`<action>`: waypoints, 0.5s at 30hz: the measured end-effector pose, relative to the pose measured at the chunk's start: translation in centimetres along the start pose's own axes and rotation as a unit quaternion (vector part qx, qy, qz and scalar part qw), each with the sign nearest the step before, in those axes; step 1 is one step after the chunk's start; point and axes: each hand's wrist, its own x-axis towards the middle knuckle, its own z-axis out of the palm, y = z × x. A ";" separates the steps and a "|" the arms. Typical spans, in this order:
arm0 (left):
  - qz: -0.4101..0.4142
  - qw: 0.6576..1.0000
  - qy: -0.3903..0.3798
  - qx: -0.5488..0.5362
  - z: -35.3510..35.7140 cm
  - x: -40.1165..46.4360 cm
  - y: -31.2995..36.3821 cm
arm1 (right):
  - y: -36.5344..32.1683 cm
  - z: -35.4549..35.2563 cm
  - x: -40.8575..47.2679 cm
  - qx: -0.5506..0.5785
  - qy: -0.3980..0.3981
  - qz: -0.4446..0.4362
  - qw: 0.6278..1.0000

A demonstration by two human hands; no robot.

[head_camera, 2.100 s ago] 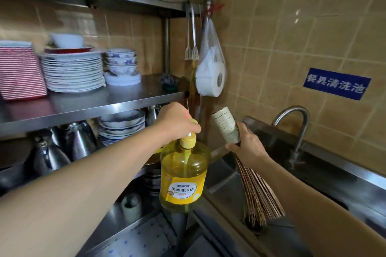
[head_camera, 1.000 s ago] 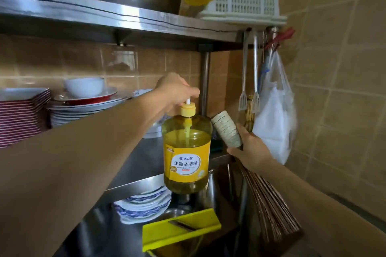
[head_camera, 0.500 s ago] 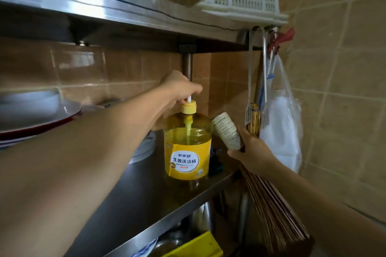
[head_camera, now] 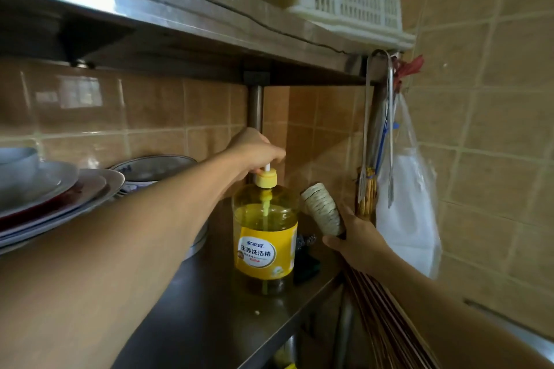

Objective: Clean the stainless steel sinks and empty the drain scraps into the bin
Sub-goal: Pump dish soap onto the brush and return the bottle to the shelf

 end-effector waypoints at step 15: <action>0.018 0.999 -0.050 0.008 -0.1 3.0 -1.9 | -0.6 3.1 7.3 -0.052 -0.009 0.033 0.998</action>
